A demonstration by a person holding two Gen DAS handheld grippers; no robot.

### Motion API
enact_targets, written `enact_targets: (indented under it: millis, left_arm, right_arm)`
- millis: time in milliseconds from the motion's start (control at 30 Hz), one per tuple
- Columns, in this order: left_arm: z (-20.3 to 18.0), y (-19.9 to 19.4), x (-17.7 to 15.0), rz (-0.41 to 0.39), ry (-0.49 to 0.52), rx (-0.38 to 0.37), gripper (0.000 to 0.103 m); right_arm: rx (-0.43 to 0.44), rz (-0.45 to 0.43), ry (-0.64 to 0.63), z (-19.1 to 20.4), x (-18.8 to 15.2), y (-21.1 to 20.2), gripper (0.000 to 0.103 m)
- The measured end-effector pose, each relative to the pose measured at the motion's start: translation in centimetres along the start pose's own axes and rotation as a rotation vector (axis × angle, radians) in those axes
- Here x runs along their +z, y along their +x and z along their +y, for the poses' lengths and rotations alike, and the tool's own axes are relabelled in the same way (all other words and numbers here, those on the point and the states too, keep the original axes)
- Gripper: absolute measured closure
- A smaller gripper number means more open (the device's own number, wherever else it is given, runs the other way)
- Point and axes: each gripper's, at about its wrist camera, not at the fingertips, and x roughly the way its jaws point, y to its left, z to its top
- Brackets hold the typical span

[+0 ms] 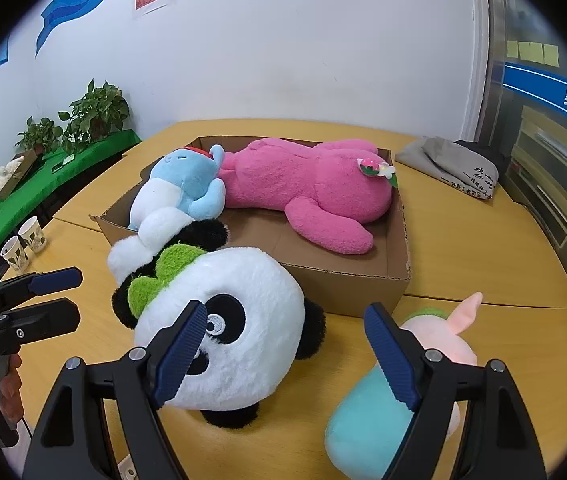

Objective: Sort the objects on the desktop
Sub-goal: 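Withdraw both grippers and move them toward the panda plush, then close both grippers on the panda plush from either side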

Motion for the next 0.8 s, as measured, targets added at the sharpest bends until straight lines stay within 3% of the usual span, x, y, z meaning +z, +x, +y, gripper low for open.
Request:
enact_targets:
  millis: [800]
  left_arm:
    - [1.9, 0.9, -1.4, 0.037, -0.076, -0.023, 0.000]
  right_arm:
    - [0.035, 0.031, -0.024, 0.5, 0.2, 1.9, 0.022]
